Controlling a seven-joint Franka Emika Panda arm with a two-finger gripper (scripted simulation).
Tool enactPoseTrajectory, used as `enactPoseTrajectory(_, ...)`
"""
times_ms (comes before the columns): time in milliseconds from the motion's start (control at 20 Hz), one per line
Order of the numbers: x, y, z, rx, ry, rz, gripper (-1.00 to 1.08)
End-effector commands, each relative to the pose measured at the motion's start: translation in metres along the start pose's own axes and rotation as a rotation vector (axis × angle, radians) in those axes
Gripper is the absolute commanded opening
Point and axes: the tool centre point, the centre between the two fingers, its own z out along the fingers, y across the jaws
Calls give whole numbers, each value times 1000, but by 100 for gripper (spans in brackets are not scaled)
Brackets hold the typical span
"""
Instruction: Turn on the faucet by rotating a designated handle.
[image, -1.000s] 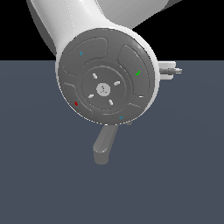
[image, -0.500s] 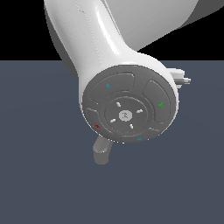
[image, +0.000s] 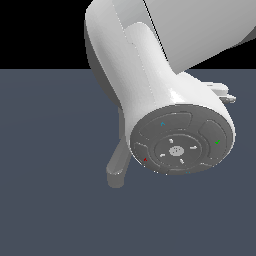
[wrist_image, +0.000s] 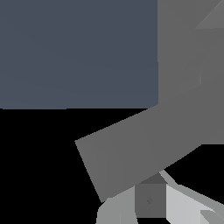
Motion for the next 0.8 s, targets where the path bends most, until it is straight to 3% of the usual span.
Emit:
enactPoseTrajectory(0, 5, -2, 3, -35, 15, -26, -100)
enactPoseTrajectory(750, 31, -15, 3, -33, 11, -24, -100)
